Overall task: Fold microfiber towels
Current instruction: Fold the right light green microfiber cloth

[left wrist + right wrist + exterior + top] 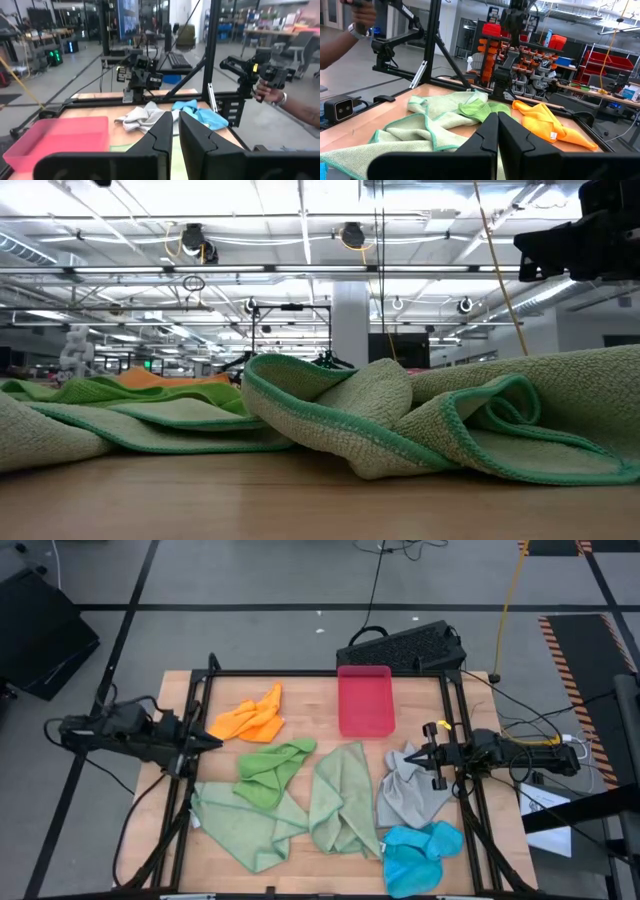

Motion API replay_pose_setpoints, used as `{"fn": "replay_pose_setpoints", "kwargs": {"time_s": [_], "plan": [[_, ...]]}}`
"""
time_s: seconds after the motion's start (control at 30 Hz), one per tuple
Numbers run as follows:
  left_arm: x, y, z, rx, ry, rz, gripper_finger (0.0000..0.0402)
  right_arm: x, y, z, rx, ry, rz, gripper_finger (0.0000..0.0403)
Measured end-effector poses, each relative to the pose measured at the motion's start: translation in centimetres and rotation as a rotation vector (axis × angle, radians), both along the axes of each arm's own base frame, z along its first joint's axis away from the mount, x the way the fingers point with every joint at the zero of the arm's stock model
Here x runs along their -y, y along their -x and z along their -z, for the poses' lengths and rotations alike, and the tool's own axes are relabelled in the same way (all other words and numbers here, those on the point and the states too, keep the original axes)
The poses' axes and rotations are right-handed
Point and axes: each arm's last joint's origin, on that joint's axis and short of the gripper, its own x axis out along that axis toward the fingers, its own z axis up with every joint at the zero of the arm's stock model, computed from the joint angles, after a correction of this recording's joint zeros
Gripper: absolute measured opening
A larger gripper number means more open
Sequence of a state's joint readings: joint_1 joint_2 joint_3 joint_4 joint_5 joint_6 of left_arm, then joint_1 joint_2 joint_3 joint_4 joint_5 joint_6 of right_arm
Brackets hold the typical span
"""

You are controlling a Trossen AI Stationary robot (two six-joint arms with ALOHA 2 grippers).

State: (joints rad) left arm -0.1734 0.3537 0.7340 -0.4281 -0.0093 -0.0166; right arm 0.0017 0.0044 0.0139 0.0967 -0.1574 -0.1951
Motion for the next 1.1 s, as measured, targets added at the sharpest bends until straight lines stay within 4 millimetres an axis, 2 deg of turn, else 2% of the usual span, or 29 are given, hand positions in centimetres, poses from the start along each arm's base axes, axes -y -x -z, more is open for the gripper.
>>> {"fn": "replay_pose_setpoints", "kwargs": {"time_s": [0.2,0.43,0.63,0.83,1.1], "plan": [[0.3,-1.6,-3.4,-0.089,-0.027,0.002,0.0033,0.0,0.0,-0.1,0.012,0.000,0.000,0.0000],[1.0,-3.8,-5.2,-0.240,-0.030,0.035,0.0033,0.0,0.0,-0.1,0.004,-0.052,-0.004,0.0000],[3.0,-6.8,-4.7,-0.337,0.029,0.094,0.0033,0.0,0.0,-0.1,-0.012,-0.146,-0.012,0.0000],[5.6,-9.7,-3.0,-0.411,-0.092,0.100,0.0033,0.0,0.0,-0.2,-0.005,-0.161,-0.013,0.0000],[7.3,-11.7,-2.0,-0.422,-0.145,0.080,0.0033,0.1,0.1,-0.7,0.025,-0.349,-0.012,0.0000]]}}
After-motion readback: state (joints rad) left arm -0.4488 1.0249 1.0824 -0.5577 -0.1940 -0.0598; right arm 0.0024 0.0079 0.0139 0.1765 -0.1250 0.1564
